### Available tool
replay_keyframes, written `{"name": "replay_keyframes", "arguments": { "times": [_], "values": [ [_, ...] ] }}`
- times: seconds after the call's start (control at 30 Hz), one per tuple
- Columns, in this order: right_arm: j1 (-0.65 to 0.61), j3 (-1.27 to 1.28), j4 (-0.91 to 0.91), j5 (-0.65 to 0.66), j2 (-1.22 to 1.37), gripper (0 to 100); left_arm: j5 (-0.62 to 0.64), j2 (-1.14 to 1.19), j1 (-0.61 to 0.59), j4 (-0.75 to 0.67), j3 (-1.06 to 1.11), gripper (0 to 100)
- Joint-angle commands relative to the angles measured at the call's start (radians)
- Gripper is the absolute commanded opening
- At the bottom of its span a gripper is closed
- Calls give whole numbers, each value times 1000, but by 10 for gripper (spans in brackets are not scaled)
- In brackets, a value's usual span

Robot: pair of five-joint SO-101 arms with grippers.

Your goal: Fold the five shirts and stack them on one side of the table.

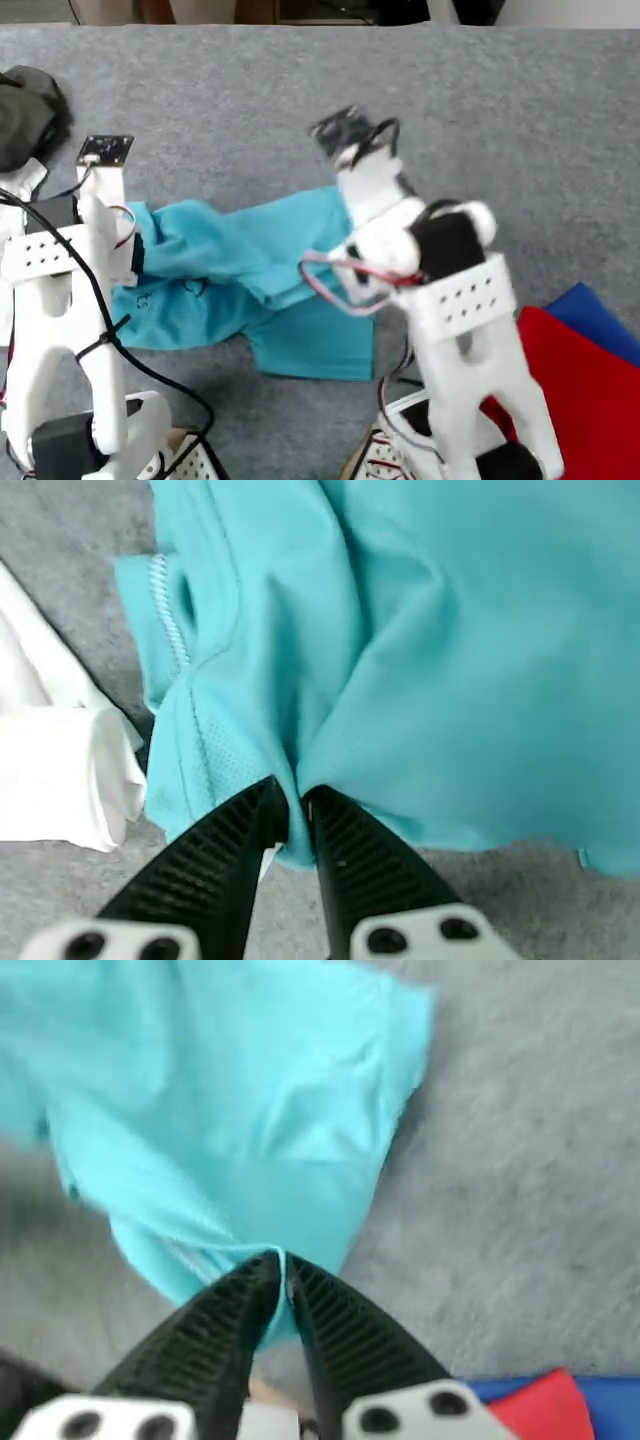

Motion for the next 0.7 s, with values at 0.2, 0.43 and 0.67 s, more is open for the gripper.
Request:
{"name": "replay_keyframes", "arguments": {
  "times": [0.2,0.43,0.67],
  "values": [
    [-90,269,-94,-32,-114,4,-8,-33,-32,-106,87,20],
    [19,323,-87,63,-114,4,-81,-35,-32,-153,218,20],
    [19,375,-72,97,-114,4,-92,-33,-75,-244,279,20]
  ]
}}
